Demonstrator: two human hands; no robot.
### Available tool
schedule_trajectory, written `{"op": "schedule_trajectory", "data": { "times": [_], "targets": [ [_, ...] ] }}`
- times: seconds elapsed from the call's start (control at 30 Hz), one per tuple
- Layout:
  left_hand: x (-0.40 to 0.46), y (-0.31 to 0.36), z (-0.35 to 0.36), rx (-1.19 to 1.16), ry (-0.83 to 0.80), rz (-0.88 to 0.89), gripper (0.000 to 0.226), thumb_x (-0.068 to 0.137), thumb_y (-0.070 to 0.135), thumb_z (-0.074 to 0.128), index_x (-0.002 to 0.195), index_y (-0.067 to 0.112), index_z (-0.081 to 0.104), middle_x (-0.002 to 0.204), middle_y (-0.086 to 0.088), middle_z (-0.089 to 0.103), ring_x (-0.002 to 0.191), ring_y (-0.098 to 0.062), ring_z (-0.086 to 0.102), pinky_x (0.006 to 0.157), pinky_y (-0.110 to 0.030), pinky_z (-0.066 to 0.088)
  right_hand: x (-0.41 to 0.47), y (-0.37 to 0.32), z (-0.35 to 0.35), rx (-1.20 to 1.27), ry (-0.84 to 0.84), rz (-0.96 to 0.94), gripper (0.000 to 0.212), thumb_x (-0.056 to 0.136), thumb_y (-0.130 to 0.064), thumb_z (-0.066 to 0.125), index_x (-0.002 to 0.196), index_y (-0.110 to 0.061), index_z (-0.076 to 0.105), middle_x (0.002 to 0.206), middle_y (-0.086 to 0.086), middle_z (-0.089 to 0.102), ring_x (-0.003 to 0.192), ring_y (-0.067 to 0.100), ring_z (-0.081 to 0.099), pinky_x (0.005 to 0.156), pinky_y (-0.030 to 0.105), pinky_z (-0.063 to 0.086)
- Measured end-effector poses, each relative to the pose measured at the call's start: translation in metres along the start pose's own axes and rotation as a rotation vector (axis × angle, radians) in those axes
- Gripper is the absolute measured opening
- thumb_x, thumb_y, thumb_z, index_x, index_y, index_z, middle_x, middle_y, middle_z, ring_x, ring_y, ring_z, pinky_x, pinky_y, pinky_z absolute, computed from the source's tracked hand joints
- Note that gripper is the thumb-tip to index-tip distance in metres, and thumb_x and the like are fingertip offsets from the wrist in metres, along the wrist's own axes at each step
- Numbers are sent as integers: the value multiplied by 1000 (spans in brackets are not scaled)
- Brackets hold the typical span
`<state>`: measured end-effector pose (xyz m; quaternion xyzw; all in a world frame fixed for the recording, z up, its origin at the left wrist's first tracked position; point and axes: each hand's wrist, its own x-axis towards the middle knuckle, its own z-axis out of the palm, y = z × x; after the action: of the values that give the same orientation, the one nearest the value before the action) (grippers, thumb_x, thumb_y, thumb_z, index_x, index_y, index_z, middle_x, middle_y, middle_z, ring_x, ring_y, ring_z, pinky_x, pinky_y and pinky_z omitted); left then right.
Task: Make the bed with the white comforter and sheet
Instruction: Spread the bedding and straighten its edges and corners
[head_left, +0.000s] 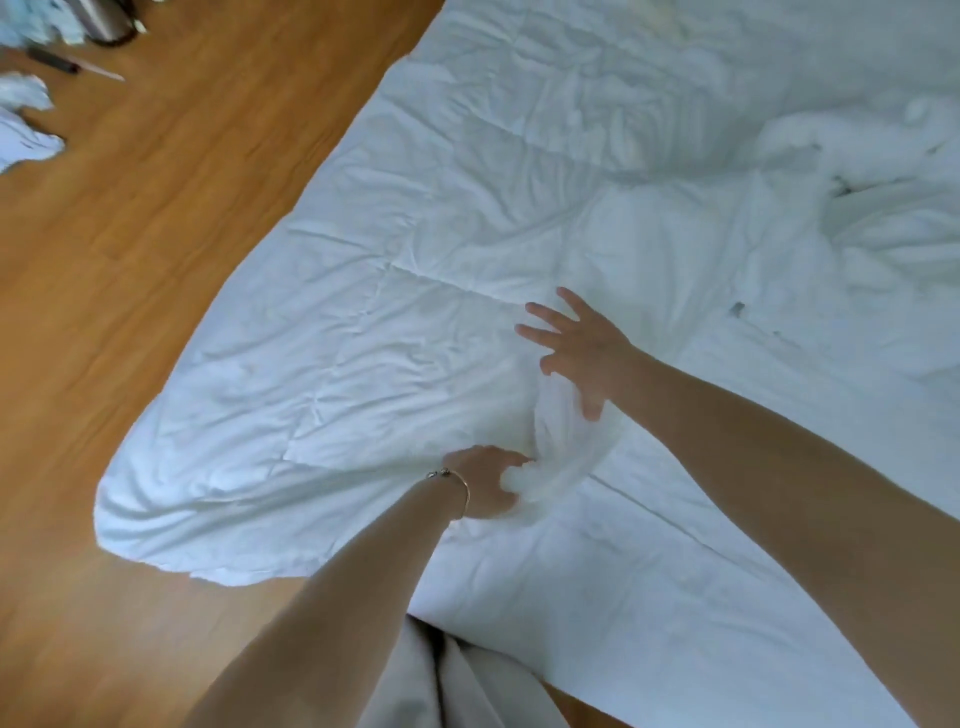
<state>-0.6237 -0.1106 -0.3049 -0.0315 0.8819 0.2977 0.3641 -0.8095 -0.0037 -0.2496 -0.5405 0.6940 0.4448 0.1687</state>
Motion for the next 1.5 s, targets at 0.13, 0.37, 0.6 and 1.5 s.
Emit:
{"op": "schedule_trajectory", "data": {
  "times": [0.13, 0.37, 0.6, 1.5],
  "targets": [
    [-16, -5, 21, 61, -93, 51, 51, 84, 43, 55, 133, 52, 44, 127, 17, 59, 120, -15, 54, 90, -28, 45, -31, -29, 26, 95, -194, -46, 51, 84, -63, 56, 126, -33, 56, 131, -7, 58, 133, 23, 44, 117, 53, 6],
    [-13, -17, 37, 187, -373, -97, 62, 86, 74, 30, 112, 28, 63, 119, 6, 61, 110, -24, 56, 85, -33, 42, -131, -141, 87, 788, -401, 122, 59, 90, -69, 39, 124, -23, 58, 124, 1, 63, 116, 24, 59, 95, 34, 41],
    [-2, 32, 55, 170, -153, -77, 40, 94, 49, 34, 115, 28, 62, 119, 4, 57, 110, -20, 54, 87, -33, 43, -131, -146, 119, 675, -291, 84, 80, 73, -75, 58, 129, -18, 51, 132, 1, 51, 129, 25, 37, 117, 40, 14],
    [112, 298, 109, -138, 338, -218, 38, 87, 7, 53, 124, 12, 61, 125, -8, 61, 117, -29, 57, 95, -33, 45, -242, -12, 361, 816, 176, 351, 122, 81, 1, 66, 142, -52, -26, 162, -12, -10, 150, 18, 10, 116, 37, 24]
  ]
}}
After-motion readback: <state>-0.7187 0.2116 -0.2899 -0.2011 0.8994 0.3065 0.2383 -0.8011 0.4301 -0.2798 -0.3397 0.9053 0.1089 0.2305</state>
